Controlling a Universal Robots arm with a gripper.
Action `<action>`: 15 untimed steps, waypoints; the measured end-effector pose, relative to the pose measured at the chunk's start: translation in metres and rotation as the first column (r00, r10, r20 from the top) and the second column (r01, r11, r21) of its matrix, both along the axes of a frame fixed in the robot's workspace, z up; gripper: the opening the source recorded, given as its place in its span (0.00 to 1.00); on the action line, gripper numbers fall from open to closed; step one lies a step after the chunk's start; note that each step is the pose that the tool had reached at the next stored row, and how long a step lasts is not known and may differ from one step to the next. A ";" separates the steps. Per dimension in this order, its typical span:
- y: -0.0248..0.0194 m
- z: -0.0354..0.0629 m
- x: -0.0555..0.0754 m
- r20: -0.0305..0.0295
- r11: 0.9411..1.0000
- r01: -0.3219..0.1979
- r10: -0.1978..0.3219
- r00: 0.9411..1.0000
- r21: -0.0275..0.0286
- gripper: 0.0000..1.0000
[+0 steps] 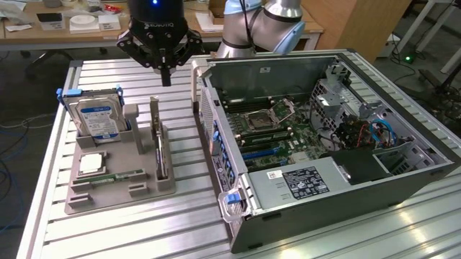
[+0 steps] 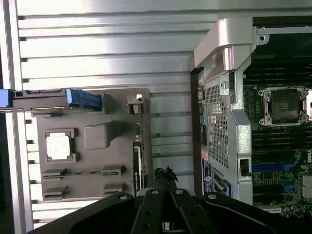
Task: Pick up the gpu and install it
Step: 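Reach for the gpu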
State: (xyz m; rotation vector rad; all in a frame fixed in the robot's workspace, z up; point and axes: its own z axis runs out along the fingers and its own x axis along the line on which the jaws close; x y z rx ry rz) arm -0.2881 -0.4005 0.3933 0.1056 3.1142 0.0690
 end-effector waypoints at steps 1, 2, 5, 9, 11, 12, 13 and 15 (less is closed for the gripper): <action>0.0000 0.0000 -0.002 0.000 1.000 0.000 0.000 1.000 0.000 0.11; -0.0001 0.0000 -0.004 0.000 1.000 -0.001 0.001 1.000 0.000 0.11; -0.0002 0.0000 -0.009 0.000 1.000 -0.001 0.001 1.000 0.000 0.11; -0.0004 0.0000 -0.016 0.000 1.000 -0.002 0.002 1.000 0.000 0.11; -0.0005 0.0000 -0.019 0.000 1.000 -0.003 0.003 1.000 0.000 0.11; -0.0005 0.0000 -0.021 0.000 1.000 -0.003 0.003 1.000 0.000 0.11; -0.0005 0.0000 -0.023 0.000 1.000 -0.003 0.003 1.000 0.000 0.11; -0.0007 0.0000 -0.026 0.000 1.000 -0.003 0.003 1.000 0.000 0.11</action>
